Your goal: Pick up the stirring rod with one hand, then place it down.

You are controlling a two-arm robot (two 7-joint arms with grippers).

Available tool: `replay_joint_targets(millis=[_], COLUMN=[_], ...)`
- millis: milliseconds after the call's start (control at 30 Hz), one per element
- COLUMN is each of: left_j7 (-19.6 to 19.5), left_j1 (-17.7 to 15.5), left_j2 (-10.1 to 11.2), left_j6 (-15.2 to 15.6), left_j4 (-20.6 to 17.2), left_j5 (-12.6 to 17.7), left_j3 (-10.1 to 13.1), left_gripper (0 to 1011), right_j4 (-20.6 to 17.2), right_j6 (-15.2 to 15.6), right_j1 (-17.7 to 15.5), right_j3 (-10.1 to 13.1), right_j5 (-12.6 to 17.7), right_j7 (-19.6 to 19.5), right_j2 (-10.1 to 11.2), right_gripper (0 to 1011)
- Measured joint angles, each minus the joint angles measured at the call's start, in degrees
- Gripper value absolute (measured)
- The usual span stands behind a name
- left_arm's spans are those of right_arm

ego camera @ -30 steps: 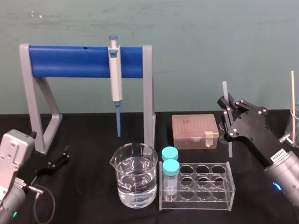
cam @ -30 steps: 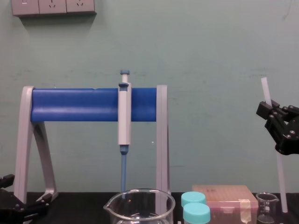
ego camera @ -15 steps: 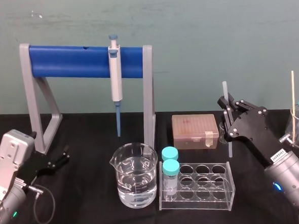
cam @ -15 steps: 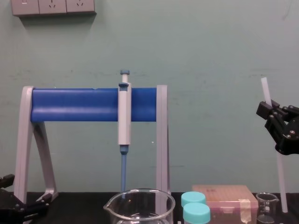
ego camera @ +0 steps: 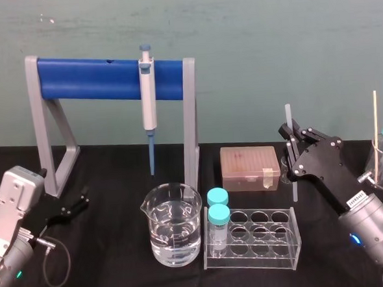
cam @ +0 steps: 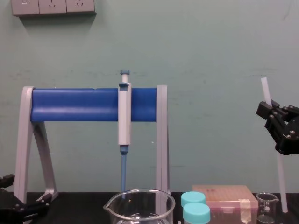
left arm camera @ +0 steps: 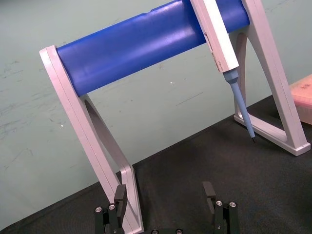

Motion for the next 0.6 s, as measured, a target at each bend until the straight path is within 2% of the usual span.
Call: replay_joint_targets(millis=[333, 600], left_j7=[0.0, 0.0], left_j1=[0.0, 0.0], left_j2=[0.0, 0.0], left_j6=[0.0, 0.0], left_j4=[0.0, 0.0], left_j5=[0.0, 0.0], left_j3=[0.0, 0.0], left_gripper=[1000, 1000], right_j4=[0.0, 1.4], right_j6=[0.0, -1.2], right_j1=[0.0, 0.9], right_j3=[0.1, -0.3], right_j5=[0.0, 2.2], right_j7=[0.1, 5.2], right_j2=[-0.1, -0.1], right_gripper=[71, 71])
